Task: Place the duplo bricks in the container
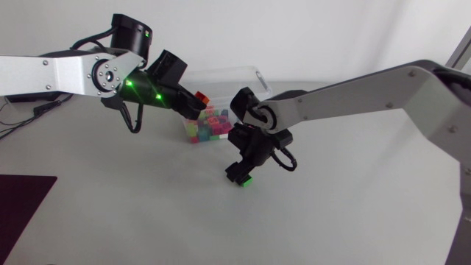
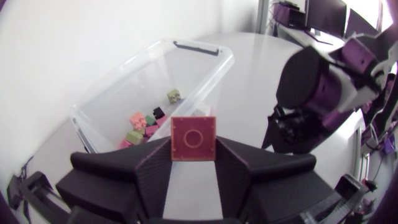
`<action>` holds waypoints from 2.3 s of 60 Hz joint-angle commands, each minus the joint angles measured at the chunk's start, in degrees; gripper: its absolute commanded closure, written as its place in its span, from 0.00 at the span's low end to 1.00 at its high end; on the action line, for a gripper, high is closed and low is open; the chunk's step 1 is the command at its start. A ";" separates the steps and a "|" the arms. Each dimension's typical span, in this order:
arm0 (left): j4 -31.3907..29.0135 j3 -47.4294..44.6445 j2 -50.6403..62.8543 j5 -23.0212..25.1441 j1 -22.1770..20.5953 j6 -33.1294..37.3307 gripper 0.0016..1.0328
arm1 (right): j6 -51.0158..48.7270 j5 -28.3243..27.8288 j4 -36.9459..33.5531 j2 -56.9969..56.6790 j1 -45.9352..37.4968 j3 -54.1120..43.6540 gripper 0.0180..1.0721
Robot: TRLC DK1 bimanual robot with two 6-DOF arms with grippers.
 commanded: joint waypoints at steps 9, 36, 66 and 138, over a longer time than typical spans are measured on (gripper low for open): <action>6.12 0.28 -0.58 -0.05 1.17 -8.54 0.79 | -1.17 1.29 -1.60 4.69 0.92 2.25 0.35; 15.09 5.91 5.39 -8.75 1.25 -15.13 0.79 | -1.43 1.29 -1.07 0.20 0.57 0.40 0.67; 13.77 23.04 19.63 -16.48 -1.47 -18.03 0.70 | -1.69 -2.67 -1.42 -12.98 -6.28 3.66 0.67; -8.38 7.05 -4.01 -15.34 3.01 -11.17 0.05 | 7.18 -1.61 4.73 5.30 -5.76 40.83 0.65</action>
